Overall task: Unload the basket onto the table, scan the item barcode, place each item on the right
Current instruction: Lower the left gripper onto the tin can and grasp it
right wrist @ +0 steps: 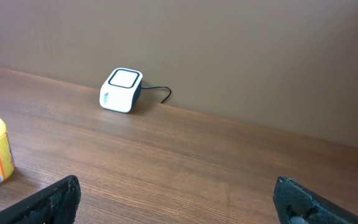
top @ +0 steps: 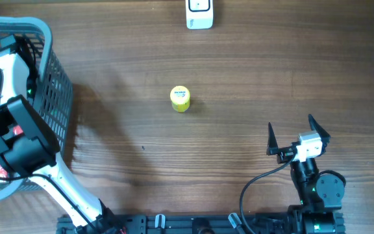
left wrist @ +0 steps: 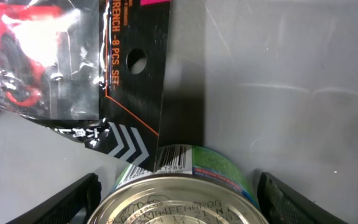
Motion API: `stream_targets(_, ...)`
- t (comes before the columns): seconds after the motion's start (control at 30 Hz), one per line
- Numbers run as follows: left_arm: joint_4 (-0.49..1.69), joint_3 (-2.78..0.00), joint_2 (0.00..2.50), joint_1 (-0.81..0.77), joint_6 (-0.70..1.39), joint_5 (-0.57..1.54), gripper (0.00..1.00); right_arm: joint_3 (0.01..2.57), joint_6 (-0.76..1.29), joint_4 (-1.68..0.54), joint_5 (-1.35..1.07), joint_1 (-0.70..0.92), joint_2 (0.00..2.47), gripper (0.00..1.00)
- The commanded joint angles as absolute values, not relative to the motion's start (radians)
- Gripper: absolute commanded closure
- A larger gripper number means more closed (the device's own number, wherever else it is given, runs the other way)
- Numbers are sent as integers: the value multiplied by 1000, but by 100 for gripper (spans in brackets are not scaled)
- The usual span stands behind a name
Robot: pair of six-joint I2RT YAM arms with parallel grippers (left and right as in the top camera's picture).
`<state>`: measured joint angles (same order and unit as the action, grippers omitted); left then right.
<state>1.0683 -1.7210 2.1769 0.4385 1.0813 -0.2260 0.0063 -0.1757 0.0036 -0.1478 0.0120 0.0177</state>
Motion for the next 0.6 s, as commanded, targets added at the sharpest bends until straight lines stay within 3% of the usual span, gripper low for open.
stream_targets(0.0, 1065, -1713, 2194, 427, 1078, -220, 30, 5, -157, 7, -135, 16, 17, 0)
stream_targets(0.2, 1069, -1713, 2194, 427, 1077, -216, 31, 5, -157, 7, -135, 16, 17, 0)
stream_targets(0.37, 1080, -1713, 2194, 427, 1077, -205, 15, 5, -157, 7, -135, 16, 17, 0)
stream_targets(0.57, 1090, -1713, 2194, 427, 1075, -163, 11, 5, -157, 7, -135, 16, 17, 0)
